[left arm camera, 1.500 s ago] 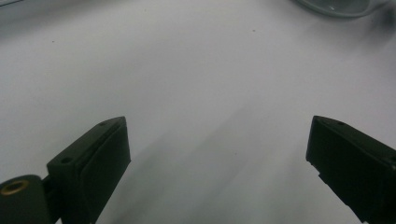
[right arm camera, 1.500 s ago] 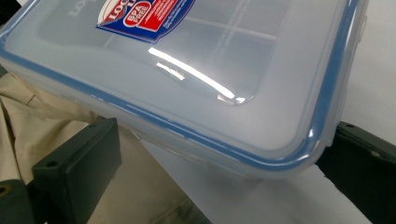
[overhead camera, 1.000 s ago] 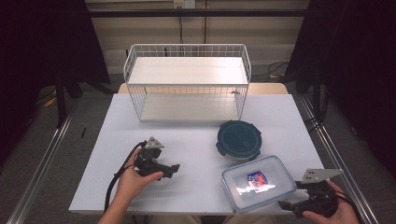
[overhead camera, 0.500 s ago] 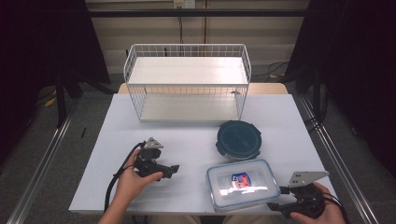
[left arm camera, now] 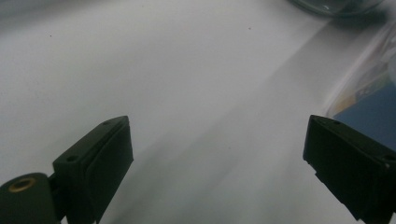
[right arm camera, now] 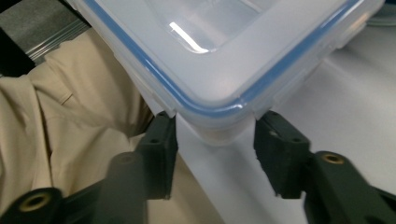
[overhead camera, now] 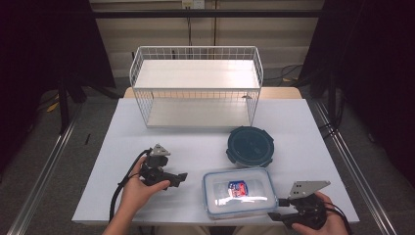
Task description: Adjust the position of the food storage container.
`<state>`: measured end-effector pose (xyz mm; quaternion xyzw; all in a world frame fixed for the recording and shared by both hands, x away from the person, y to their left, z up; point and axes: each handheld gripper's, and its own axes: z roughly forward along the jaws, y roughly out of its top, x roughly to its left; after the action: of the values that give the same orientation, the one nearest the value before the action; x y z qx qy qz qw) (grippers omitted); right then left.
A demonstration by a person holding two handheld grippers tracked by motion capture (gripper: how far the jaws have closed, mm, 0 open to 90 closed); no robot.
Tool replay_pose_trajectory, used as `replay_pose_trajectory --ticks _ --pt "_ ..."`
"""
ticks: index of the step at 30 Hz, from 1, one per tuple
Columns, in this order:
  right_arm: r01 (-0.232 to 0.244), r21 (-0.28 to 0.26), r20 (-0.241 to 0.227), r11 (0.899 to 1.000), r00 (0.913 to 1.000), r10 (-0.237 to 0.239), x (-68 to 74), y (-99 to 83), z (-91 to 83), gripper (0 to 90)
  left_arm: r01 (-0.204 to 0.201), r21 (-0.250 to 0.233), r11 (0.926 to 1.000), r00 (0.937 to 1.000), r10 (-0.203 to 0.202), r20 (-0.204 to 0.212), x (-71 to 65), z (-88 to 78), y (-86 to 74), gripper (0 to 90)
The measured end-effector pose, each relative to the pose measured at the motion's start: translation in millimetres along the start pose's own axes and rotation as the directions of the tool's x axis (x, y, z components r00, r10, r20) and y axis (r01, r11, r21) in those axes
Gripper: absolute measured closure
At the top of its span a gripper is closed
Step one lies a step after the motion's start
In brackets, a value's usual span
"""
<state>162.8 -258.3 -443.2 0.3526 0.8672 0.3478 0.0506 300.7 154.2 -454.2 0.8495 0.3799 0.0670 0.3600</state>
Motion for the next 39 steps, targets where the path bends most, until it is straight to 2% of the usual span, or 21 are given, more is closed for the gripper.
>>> replay_pose_trajectory --ticks 2,3,4,6,9,12,17,19,20,24,28,33,39 --pt "-0.007 -0.009 -0.017 1.000 0.9998 0.007 -0.5 3.3 3.3 55.2 -0.004 0.002 1.0000 1.0000 0.004 0.002 0.3 -0.5 -0.1 8.1" --pt "-0.001 -0.011 -0.021 1.000 0.9998 0.001 -1.3 4.4 4.7 54.8 0.014 -0.012 0.9998 0.9999 -0.014 0.000 -0.8 0.0 -0.5 8.1" --pt "-0.009 -0.006 -0.030 1.000 0.9995 0.008 -0.3 6.8 7.9 54.0 0.000 -0.002 1.0000 1.0000 0.000 -0.002 0.1 -0.6 -0.5 8.1" --pt "-0.003 -0.007 -0.038 1.000 0.9993 0.003 0.8 8.6 9.8 53.9 0.015 -0.004 0.9999 0.9999 -0.015 0.003 0.1 -0.4 -1.1 8.0" --pt "-0.005 0.001 -0.035 1.000 0.9994 0.005 2.5 10.8 11.3 54.0 0.011 0.001 0.9999 0.9999 -0.011 0.001 0.2 -0.9 -1.1 8.1" --pt "0.017 0.001 -0.042 1.000 0.9990 -0.017 3.2 14.1 14.4 53.9 0.004 0.005 1.0000 1.0000 -0.004 0.003 0.6 -1.7 -1.2 8.1" --pt "0.042 -0.002 -0.047 0.999 0.9980 -0.042 6.6 21.7 21.0 54.0 0.024 -0.008 0.9997 0.9997 -0.024 -0.003 -0.3 -2.6 -1.8 8.3" --pt "0.036 -0.004 -0.045 0.999 0.9983 -0.036 6.9 22.6 21.8 54.0 0.006 0.002 1.0000 1.0000 -0.006 -0.002 2.0 -4.3 -1.8 8.3" --pt "0.036 -0.005 -0.043 0.999 0.9984 -0.036 7.2 23.4 22.7 54.0 0.029 -0.009 0.9995 0.9996 -0.029 0.001 1.4 -4.2 -2.2 8.3" --pt "0.038 -0.013 -0.051 0.999 0.9980 -0.039 7.5 25.0 24.8 54.1 0.027 -0.008 0.9996 0.9996 -0.027 -0.001 4.1 -6.5 -3.1 8.3" --pt "0.032 -0.012 -0.049 0.999 0.9983 -0.033 8.2 25.2 25.1 54.2 0.049 -0.030 0.9983 0.9987 -0.049 -0.008 5.1 -8.2 -3.3 8.5" --pt "0.038 -0.008 -0.047 0.999 0.9982 -0.038 8.7 27.9 26.7 54.3 0.053 -0.014 0.9985 0.9986 -0.053 0.005 7.4 -11.0 -2.9 8.5" --pt "0.040 -0.007 -0.046 0.999 0.9981 -0.040 10.3 31.4 30.6 54.3 0.094 -0.029 0.9952 0.9955 -0.094 -0.011 12.1 -16.8 -3.9 8.5"
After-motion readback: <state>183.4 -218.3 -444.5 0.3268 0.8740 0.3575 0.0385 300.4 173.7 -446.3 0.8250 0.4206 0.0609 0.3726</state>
